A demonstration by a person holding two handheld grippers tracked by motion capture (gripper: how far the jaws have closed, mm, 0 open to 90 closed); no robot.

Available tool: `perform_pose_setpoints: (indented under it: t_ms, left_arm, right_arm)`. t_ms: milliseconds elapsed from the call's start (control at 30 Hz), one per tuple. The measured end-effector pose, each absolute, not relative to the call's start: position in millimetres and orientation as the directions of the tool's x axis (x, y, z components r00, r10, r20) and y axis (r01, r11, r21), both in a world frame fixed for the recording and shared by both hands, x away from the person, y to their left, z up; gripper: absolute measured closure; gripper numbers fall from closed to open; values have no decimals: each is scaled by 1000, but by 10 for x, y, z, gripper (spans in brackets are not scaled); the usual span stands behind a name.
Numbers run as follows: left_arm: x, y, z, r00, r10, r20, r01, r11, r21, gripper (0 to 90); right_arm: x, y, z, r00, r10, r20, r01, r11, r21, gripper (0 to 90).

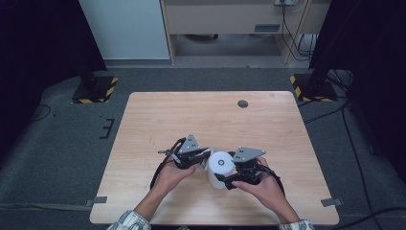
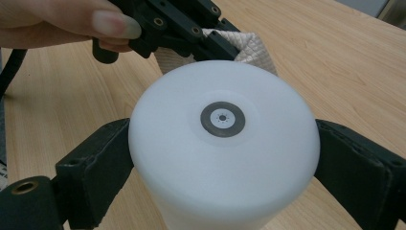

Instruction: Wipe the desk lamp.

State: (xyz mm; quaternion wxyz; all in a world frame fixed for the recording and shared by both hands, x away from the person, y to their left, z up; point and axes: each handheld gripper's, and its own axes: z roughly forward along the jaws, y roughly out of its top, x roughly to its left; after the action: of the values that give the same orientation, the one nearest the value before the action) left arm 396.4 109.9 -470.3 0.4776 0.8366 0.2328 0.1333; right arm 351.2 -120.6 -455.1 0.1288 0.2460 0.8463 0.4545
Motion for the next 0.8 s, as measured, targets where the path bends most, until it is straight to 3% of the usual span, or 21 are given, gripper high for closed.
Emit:
perform_pose_setpoints:
  t_ms: [467,800]
  left_arm:
    - [4020,1004,-5025,867,497,27,282,-534,797,818]
    - [4008,1071,-4844,874,487,-3,255,-453,854,817]
  right_arm:
    - [3526,-1212,-4551,-850,527,5,297,470,831,94]
    - [3529,-1218,-4548,-847,531,13,305,467,830,93]
